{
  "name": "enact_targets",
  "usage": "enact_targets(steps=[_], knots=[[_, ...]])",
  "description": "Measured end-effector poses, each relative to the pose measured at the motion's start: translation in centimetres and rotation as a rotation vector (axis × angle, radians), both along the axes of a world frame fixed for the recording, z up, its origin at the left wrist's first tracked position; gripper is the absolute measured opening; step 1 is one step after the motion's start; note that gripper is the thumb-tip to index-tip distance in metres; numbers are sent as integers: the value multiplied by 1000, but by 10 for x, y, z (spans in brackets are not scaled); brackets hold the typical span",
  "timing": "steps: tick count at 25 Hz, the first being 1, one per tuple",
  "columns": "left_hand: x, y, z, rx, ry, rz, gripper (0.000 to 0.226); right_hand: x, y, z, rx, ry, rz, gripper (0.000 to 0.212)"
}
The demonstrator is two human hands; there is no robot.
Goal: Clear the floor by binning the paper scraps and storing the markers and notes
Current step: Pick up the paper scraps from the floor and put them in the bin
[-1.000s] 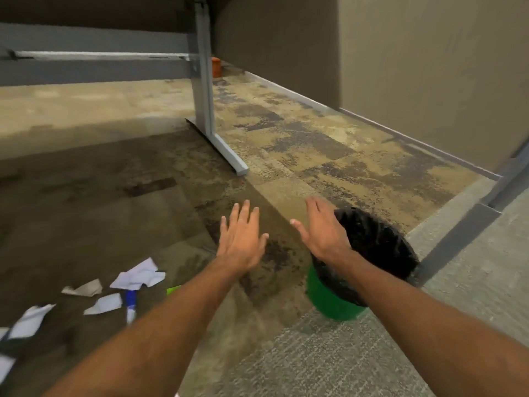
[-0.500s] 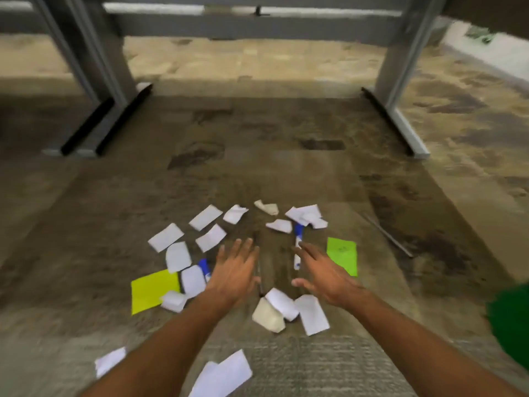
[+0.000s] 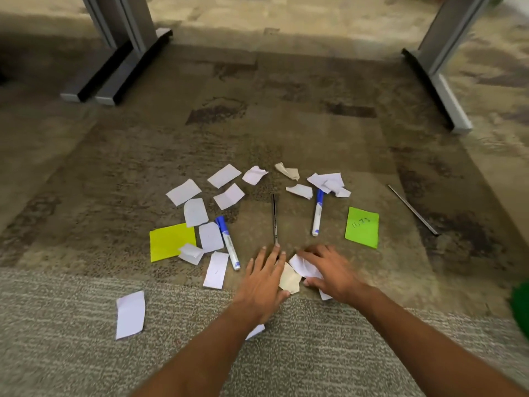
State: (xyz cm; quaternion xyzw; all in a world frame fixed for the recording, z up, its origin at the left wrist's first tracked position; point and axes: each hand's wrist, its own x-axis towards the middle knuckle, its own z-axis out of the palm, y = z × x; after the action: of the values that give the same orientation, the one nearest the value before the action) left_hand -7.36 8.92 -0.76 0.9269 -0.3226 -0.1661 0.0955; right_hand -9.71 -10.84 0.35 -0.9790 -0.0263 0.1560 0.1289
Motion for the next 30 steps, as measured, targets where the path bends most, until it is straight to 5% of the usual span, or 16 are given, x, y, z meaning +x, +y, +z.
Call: enact_targets(steps=[5,11,19,30], knots=[[-1,-7,6,-31,-110,6,73,-4,-2,-1,128,-33,-84,65],[-4,1,12,-219,-81,116,26,-5,-8,4,186,-55,-137,67],[-25,94,10,-361,132,486,18,39,46,33,270,-108,-22,71],[-74,107,15,-95,47,368,40,84,179,27,344,10,368,78]])
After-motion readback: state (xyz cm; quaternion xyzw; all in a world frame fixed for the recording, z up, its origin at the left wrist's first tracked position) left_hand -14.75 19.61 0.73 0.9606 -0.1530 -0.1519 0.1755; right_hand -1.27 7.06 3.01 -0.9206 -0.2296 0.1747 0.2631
